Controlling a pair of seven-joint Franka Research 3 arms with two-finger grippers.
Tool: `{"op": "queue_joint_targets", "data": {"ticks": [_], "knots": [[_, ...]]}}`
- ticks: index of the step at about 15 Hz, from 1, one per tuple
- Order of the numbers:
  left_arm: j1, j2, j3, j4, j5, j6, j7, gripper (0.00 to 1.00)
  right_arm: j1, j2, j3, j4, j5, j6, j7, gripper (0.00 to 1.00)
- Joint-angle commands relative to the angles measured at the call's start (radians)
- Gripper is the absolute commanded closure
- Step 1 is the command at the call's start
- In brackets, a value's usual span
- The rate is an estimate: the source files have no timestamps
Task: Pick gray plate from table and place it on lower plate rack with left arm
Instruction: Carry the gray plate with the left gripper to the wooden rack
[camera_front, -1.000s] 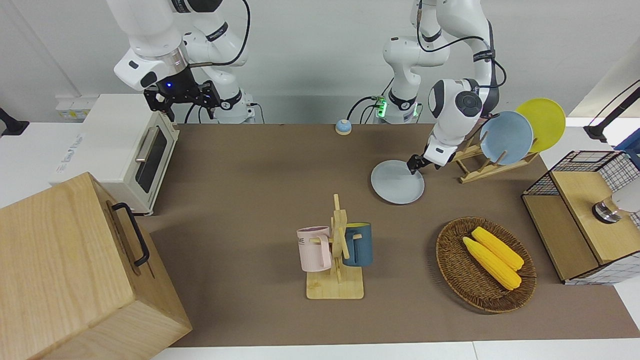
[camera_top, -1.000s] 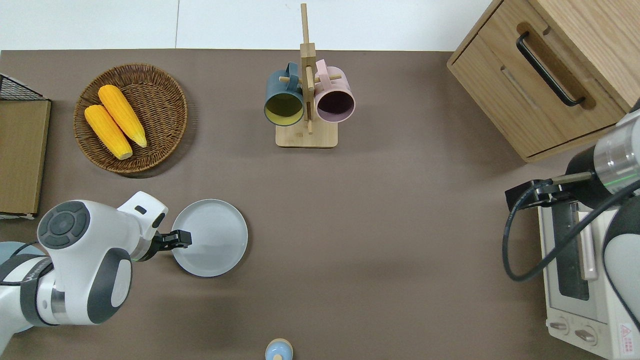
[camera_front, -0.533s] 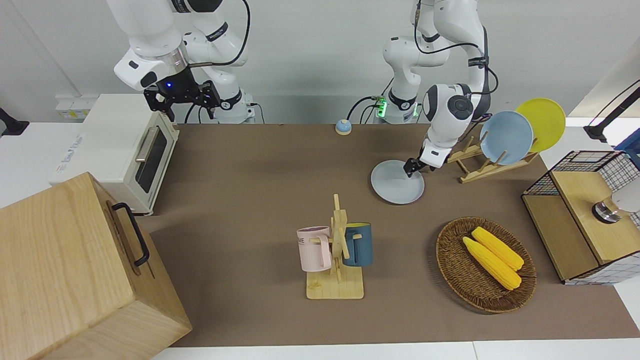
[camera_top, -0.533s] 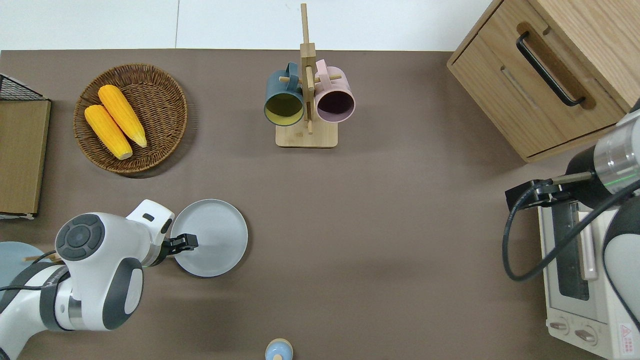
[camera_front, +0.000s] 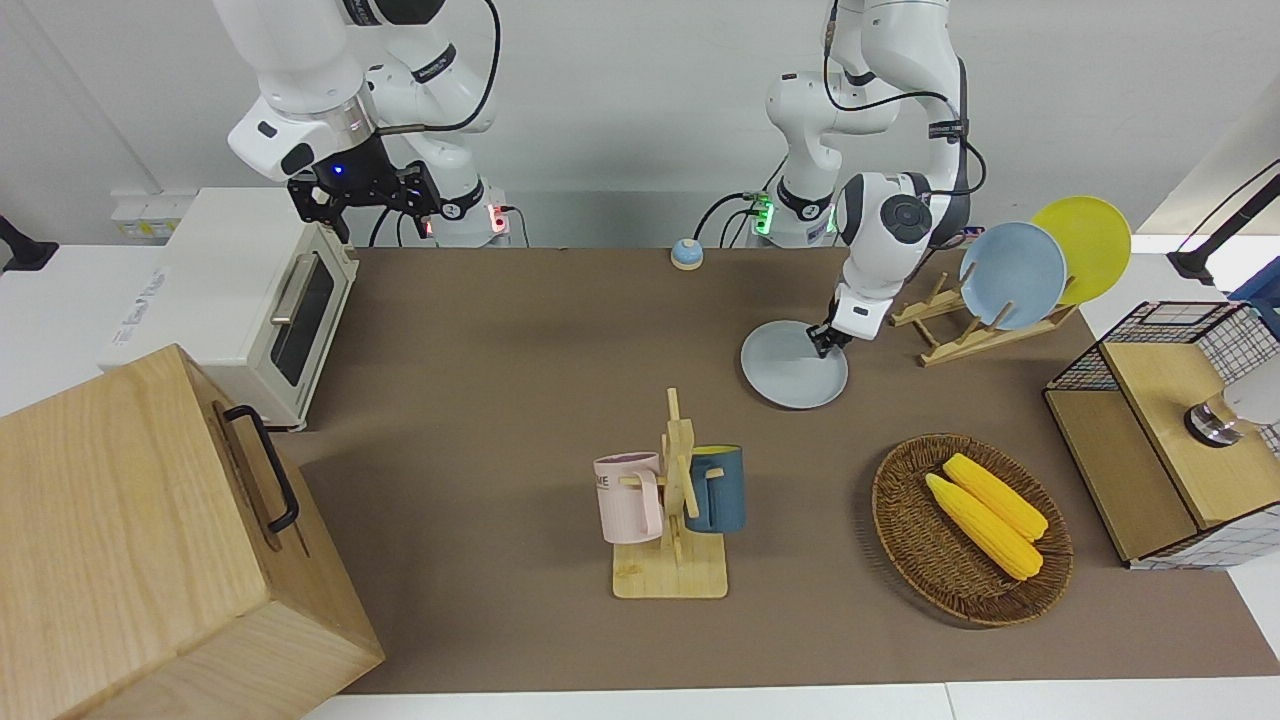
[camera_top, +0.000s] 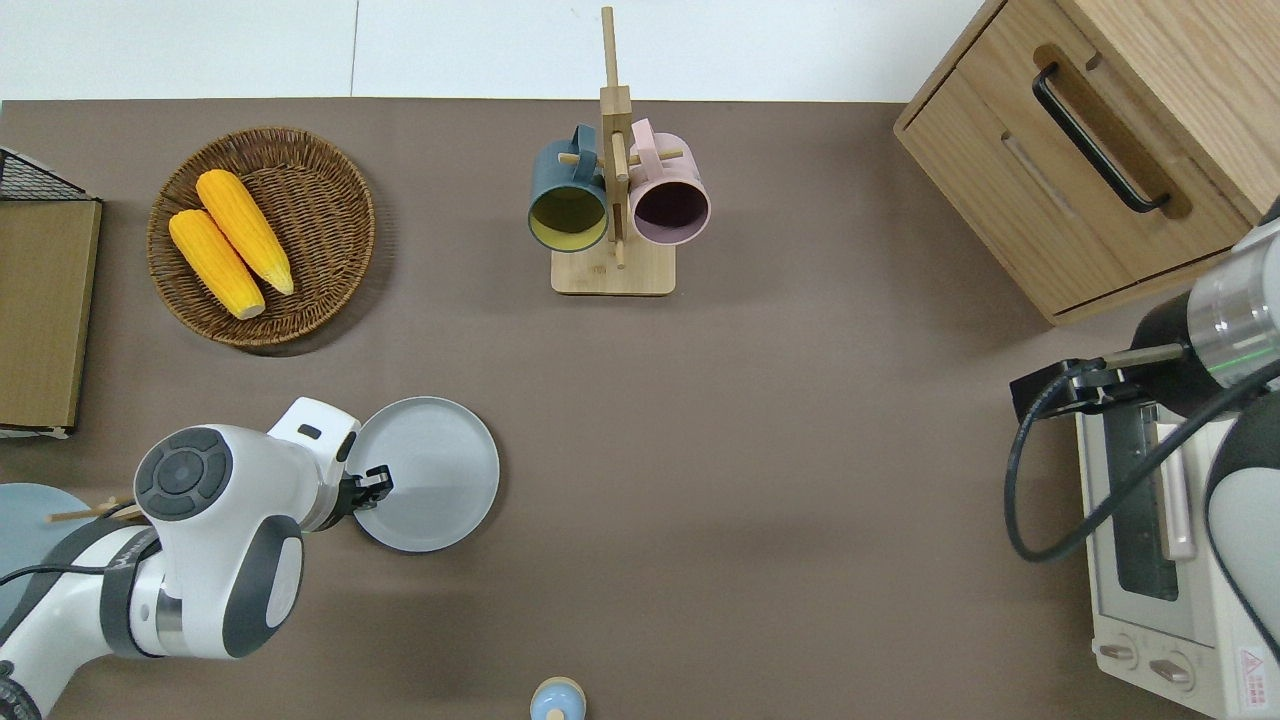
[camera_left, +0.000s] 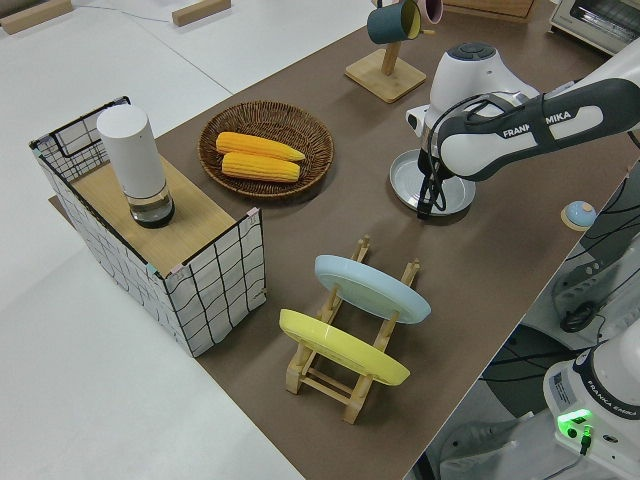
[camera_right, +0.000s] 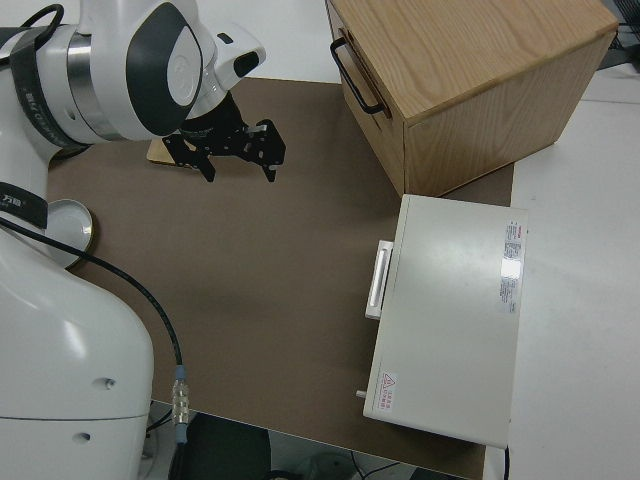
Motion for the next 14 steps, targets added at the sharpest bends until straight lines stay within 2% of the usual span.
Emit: {"op": "queue_joint_targets", "data": {"ticks": [1,11,14], "knots": [[-0.009,0.002,0.005,-0.012,0.014,0.014,-0.018,1.00,-0.023,-0.002,0.021,0.007,-0.005,-0.011,0.012,0.017],[-0.019,-0.003,0.006,0.002,0.019,0.008,-0.014,1.00,-0.023,-0.002,0.021,0.007,-0.005,-0.011,0.012,0.017],[-0.018,-0.018,0.008,0.049,0.019,-0.063,-0.012,1.00,-0.023,-0.002,0.021,0.007,-0.005,-0.011,0.012,0.017]]}}
